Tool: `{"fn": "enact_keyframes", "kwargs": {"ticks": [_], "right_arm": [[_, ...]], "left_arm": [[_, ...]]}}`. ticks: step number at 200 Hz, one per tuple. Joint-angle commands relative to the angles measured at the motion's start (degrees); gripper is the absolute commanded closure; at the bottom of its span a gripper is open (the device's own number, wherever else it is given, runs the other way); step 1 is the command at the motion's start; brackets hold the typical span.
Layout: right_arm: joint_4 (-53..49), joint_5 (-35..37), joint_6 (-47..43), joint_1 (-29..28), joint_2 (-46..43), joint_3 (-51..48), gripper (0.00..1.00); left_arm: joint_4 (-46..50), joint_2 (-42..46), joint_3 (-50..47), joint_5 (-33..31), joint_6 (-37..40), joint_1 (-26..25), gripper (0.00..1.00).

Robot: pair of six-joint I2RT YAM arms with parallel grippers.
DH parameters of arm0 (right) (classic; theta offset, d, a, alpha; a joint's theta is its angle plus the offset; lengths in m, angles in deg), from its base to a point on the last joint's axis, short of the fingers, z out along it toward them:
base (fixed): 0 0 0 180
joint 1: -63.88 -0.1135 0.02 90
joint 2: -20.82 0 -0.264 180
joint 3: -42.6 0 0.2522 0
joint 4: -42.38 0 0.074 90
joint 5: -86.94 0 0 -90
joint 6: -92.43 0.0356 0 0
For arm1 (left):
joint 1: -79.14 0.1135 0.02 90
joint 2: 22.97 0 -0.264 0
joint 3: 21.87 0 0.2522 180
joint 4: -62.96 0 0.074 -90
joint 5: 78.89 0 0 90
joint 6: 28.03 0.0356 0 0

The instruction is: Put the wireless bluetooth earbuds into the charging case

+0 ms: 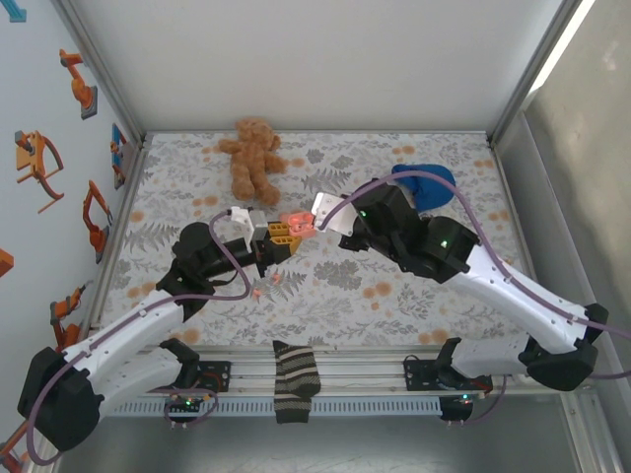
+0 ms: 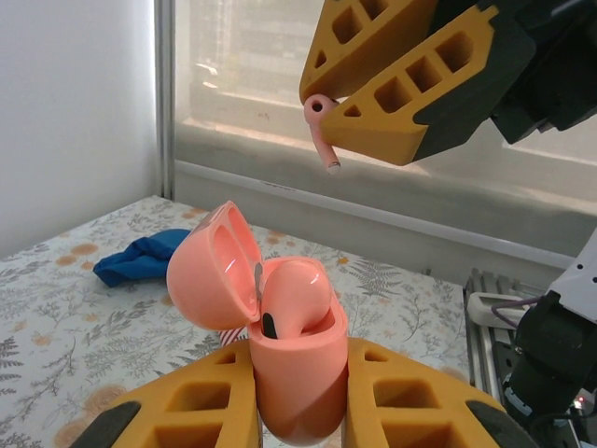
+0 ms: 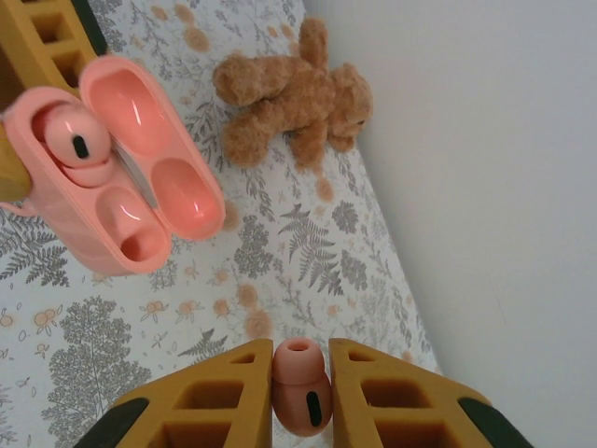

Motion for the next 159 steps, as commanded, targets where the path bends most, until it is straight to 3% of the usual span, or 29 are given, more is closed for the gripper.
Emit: {"fn": "enact_keyframes", "kwargs": {"ticks": [1,79,159], "right_arm": [[2.9,2.2,-5.7,-2.0,0.6,1.7,0.80],[3.3,4.0,-11.7,-5.2,4.1,2.9,0.80],[3.6,4.6,-11.9,-5.9,4.7,1.4,0.80]], "left_arm": [[-1.9,0.0,2.0,2.1,-1.0,-0.5,1.00],[-2.3,-0.2,2.2,2.0,-0.8,-1.4,1.00],[-2.4,0.7,1.7,1.8,-0.6,-1.7,1.00]]}}
